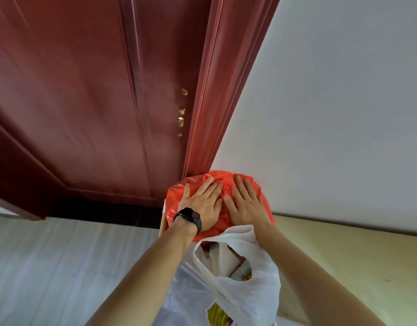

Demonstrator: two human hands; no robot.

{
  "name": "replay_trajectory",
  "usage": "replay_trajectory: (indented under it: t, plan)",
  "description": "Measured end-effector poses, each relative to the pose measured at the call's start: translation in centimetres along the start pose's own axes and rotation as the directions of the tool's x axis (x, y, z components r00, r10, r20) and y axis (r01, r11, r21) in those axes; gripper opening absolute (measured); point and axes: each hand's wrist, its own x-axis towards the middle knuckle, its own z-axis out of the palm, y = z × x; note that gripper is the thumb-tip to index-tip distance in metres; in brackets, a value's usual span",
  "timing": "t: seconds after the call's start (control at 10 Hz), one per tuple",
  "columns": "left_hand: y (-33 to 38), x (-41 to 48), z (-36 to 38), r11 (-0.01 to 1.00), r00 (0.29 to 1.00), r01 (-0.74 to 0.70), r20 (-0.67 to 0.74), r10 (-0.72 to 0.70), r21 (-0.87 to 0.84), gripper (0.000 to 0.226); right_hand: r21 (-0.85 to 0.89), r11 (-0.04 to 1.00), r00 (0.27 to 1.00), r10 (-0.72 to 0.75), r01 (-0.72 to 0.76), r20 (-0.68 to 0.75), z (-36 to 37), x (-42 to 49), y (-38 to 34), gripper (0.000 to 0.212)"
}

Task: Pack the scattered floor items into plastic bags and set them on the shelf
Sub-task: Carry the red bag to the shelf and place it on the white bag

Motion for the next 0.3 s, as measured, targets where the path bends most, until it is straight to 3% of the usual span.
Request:
replay_trajectory:
  t: [0.1,0.2,0.3]
  plan:
    - [0.6,0.2,-0.7,0.999,0.997,0.026,0.077,-0.029,0.045,0.056,-0.021,0.999,0.997,0.051,-0.05,0.062,-1.4,0.1,-1.0,0.064]
    - [1.6,0.1,-3.2,0.978,0.985,-0.085,0.166,0.054,0.191,0.054,-0.007,1.0,0.991,-0.001,0.002,0.131,-3.8,-0.5,-1.7,0.061]
    - [2.4,-0.6,-8.4,0.977,0.991,-0.052,0.132,0.025,0.206,0.038,0.06,0.998,0.967,-0.01,-0.006,0.255,-7.4,-1.1,-1.8,0.046]
